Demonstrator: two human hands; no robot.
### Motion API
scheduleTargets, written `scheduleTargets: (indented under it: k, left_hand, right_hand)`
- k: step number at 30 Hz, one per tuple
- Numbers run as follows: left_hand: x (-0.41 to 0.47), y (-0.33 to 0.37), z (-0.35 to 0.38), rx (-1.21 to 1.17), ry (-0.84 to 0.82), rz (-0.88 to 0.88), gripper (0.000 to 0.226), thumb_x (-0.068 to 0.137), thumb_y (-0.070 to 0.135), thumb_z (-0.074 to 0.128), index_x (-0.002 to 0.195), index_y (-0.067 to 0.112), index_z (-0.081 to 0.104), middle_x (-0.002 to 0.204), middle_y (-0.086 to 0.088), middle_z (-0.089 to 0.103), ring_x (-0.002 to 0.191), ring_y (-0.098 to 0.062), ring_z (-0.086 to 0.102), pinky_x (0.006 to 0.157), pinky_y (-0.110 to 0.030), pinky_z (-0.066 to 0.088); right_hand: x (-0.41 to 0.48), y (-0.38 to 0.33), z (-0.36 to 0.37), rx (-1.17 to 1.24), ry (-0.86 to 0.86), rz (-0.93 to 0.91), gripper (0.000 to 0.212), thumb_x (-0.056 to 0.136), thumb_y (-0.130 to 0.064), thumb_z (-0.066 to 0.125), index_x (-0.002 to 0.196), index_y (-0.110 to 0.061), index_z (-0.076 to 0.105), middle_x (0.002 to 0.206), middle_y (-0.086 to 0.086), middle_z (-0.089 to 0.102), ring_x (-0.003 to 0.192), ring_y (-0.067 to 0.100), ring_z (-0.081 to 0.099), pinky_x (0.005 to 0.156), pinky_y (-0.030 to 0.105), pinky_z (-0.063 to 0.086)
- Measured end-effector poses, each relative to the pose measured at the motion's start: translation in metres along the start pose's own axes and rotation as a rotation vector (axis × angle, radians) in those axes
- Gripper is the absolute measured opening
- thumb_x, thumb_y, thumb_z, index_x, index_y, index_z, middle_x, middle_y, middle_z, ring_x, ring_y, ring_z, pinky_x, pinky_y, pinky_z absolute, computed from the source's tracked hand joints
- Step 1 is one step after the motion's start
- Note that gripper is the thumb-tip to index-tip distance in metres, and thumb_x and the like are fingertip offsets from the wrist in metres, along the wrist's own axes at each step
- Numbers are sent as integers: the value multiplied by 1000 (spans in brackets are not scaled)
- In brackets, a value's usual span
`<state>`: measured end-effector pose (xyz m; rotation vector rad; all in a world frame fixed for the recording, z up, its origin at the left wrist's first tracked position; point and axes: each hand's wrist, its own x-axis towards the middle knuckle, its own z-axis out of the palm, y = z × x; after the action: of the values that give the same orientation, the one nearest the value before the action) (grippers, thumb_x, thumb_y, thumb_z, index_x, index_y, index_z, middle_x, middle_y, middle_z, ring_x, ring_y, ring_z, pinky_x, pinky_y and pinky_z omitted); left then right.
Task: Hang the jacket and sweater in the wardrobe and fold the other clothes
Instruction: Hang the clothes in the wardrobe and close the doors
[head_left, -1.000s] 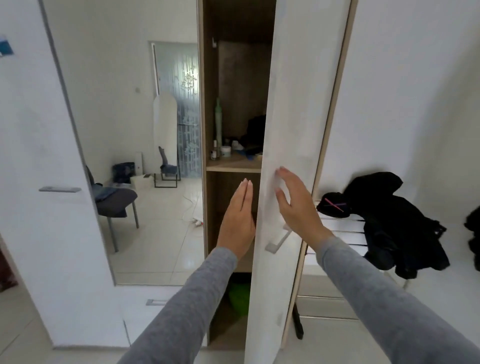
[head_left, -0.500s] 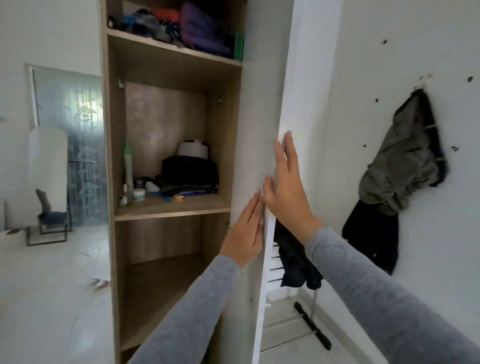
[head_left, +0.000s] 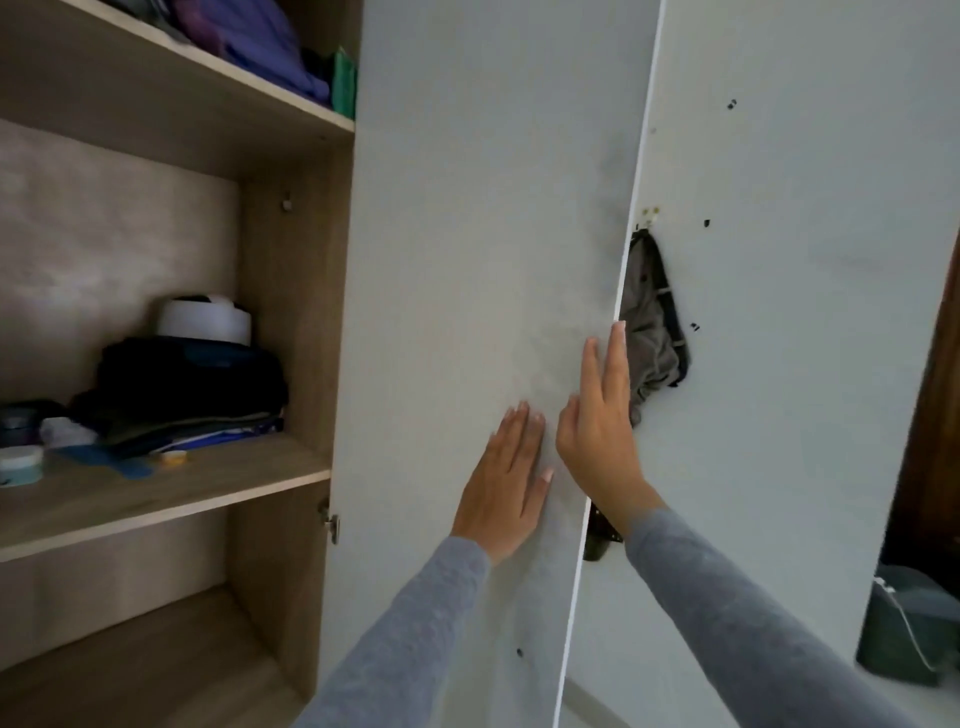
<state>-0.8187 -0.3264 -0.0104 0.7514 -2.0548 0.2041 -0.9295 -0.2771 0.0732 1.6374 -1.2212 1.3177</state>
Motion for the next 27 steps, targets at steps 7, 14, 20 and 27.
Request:
scheduleTargets:
  k: [7, 14, 20, 27]
  left_hand:
    - [31, -40, 30, 70, 66, 49, 60, 99, 39, 26, 150, 20, 0, 158, -3, 1, 145, -15, -4, 116, -43, 10]
    - [45, -54, 47, 146, 82, 60, 62, 97, 43, 27, 150, 15, 12, 157, -11, 11, 144, -24, 8, 116, -48, 15]
    - [47, -59, 56, 191, 59, 86, 61, 99, 46, 12, 150, 12, 12, 157, -11, 8, 145, -26, 7, 114, -49, 12]
    - [47, -63, 48, 244, 9, 105, 64, 96, 47, 23, 150, 13, 13, 157, -11, 10, 145, -24, 8, 115, -47, 14]
  right_hand:
    - [-11, 33, 20, -393, -144, -69, 64, 79, -7, 38, 141, 7, 31, 152, 24, 24, 143, 33, 14, 116, 45, 17]
    - [-18, 49, 24, -600, -293, -78, 64, 86, -16, 41, 146, -1, 26, 156, 17, 17, 146, 28, 11, 117, 42, 19]
    - [-20, 51, 31, -635, -324, -40, 61, 91, -21, 34, 147, -1, 22, 157, 18, 14, 146, 29, 9, 118, 43, 17]
    - [-28, 50, 39, -629, -352, 8, 63, 90, -17, 39, 148, -1, 20, 157, 19, 12, 146, 30, 8, 118, 43, 18]
